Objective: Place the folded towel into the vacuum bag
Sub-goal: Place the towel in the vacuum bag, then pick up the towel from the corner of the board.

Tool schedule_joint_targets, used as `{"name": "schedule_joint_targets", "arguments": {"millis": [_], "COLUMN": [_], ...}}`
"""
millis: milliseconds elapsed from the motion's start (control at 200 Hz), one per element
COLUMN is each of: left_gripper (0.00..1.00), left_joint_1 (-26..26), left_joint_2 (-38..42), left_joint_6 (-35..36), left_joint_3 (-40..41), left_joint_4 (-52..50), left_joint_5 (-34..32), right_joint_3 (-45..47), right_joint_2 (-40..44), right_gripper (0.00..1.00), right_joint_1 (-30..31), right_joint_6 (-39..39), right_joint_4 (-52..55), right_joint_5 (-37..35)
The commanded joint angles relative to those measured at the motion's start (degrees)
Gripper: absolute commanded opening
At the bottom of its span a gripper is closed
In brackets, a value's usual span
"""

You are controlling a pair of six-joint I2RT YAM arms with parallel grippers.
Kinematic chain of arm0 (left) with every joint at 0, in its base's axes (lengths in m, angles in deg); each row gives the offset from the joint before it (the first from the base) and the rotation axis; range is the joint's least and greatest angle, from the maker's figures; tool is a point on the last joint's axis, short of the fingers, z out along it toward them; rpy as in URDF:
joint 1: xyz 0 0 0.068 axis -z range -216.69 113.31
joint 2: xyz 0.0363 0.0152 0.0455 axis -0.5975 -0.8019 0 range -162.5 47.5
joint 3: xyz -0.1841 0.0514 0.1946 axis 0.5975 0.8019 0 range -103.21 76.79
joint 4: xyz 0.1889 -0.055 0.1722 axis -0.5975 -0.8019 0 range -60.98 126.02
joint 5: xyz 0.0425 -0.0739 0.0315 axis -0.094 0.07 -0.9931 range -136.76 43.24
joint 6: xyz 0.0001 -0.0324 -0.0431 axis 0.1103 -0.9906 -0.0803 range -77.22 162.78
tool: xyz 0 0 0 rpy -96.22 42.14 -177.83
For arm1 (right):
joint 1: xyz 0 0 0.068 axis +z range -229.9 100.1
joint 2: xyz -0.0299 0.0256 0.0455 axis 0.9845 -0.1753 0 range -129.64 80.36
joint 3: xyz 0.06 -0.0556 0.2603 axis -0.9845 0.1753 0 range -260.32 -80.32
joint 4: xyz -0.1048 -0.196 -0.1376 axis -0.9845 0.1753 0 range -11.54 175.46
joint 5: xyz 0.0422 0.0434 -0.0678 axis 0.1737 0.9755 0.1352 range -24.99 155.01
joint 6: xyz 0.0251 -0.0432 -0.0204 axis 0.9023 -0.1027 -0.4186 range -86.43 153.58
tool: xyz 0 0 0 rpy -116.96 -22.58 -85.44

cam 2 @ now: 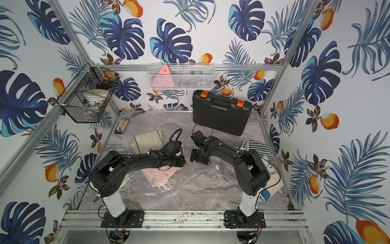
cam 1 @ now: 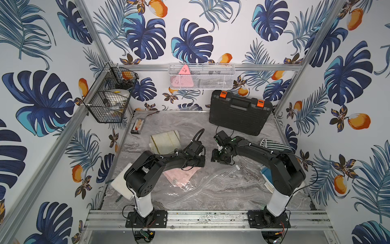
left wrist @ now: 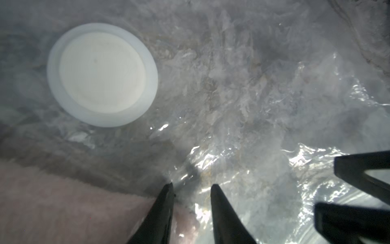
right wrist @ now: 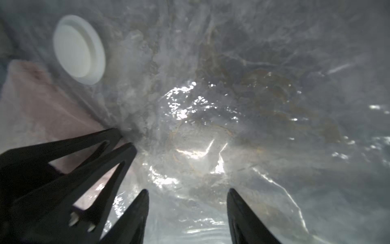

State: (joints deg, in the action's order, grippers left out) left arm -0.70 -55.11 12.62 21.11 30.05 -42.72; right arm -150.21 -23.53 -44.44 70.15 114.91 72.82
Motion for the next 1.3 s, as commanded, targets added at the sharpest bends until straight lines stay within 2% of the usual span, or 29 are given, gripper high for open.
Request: {"name": "schedule_joint_targets", "arguments": {"millis": [0, 160, 315, 415, 500, 620, 706, 766, 851, 981, 1141, 1291], "left_gripper": [0.35, 0.35, 0.35, 0.34, 0.35, 0.36, 0.38, 0.39, 0.39, 0.4, 0.4, 0.41], "left_joint_1": [-0.03, -0.26, -0.58, 0.3, 2.62, 8.12, 12.75, 15.34, 16.9, 17.01, 16.97, 16.92], "left_joint_2": [2.96, 11.45, 13.13, 14.14, 16.72, 19.37, 20.52, 21.17, 21.52, 20.85, 20.15, 19.38], "left_joint_6": [0.4, -0.08, -0.39, -0.61, -0.43, -0.43, 0.23, 0.9, 1.5, 1.84, 3.14, 4.69], "left_joint_3": [1.52, 8.78, 11.57, 9.42, 6.6, 2.28, 0.44, 0.28, 1.23, 2.93, 3.58, 3.39], "left_joint_4": [-8.75, -13.59, -13.2, -14.35, -16.47, -17.66, -16.32, -14.37, -11.94, -9.57, -8.4, -8.36], "left_joint_5": [-5.25, -8.0, -6.57, -5.19, -4.81, -4.03, -5.11, -5.79, -5.29, -4.49, -3.33, -2.85], "right_joint_3": [3.64, 13.91, 19.82, 19.37, 15.68, 9.96, 7.55, 7.69, 9.83, 13.77, 15.33, 17.4], "right_joint_2": [-1.31, 1.18, 5.99, 11.23, 19.08, 25.79, 26.66, 27.88, 30.46, 30.81, 26.22, 20.57], "right_gripper": [0.61, 0.6, 0.59, 0.6, 0.65, 0.75, 0.87, 0.99, 1.0, 1.0, 1.0, 0.99], "right_joint_1": [-1.75, -6.76, -8.32, -8.39, -9.12, -12.44, -16.06, -19.23, -22.23, -28.6, -33.65, -36.0], "right_joint_6": [-0.96, -1.67, -1.82, -2.42, -3.38, -5.57, -4.99, -2.94, -0.82, -0.49, -2.32, -1.89], "right_joint_4": [-2.42, -2.47, -1.48, 0.97, 7.09, 15.56, 22.15, 25.65, 26.95, 24.35, 18.28, 12.43], "right_joint_5": [0.18, -0.85, -1.22, 1.38, -0.44, -7.93, -18.67, -27.27, -34.05, -33.05, -31.61, -24.46]}}
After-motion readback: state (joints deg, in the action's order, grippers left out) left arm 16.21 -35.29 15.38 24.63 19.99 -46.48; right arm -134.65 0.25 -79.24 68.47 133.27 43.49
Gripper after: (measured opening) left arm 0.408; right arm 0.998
